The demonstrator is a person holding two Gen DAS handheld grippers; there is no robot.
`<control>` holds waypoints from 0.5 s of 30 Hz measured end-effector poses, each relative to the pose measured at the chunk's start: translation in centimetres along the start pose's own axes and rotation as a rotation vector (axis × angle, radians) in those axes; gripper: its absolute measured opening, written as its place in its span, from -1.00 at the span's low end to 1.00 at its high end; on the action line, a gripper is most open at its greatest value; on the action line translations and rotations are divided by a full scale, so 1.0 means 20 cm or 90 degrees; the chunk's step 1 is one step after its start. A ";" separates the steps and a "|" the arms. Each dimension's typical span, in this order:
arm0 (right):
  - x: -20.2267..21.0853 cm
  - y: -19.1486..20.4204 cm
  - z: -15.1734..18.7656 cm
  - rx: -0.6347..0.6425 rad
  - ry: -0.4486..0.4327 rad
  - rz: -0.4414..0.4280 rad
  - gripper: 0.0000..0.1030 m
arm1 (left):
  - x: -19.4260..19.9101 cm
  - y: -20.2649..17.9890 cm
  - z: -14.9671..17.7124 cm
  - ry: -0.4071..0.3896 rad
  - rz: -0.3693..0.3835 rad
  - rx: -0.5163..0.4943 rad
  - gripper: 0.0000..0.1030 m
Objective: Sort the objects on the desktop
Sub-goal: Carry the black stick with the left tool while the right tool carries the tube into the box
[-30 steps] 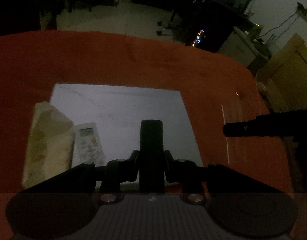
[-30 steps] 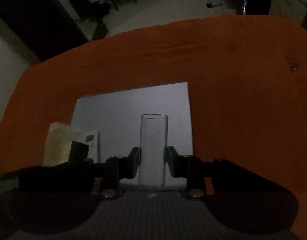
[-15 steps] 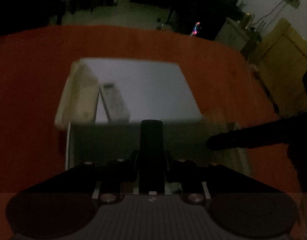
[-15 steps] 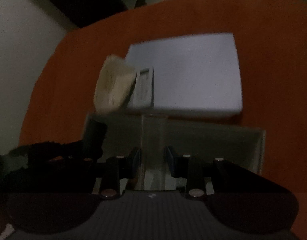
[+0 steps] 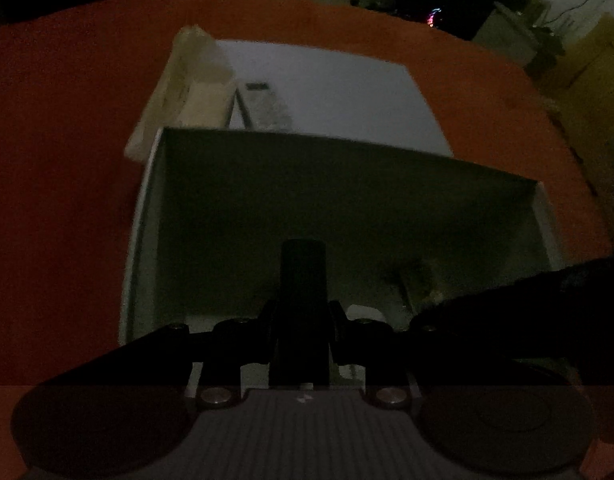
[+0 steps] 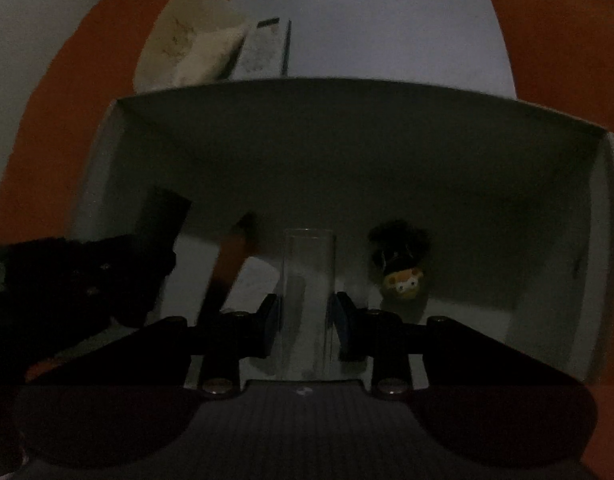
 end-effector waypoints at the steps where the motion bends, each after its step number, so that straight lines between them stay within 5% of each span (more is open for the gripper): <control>1: -0.01 -0.01 0.01 0.001 0.003 0.005 -0.36 | -0.02 0.00 0.01 0.006 0.000 0.002 -0.59; 15: -0.15 -0.06 0.03 0.003 0.016 0.043 -0.31 | -0.13 0.00 0.07 0.037 -0.015 0.007 -0.59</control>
Point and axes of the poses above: each gripper's, at about its wrist camera, not at the fingertips, and x roughly against the way its jaws point, y to its left, z to its underside, the point moved 2 cm from there along -x, roughly the way its jaws point, and after that the axes turned 8 degrees about -x, right-handed, at the moved point
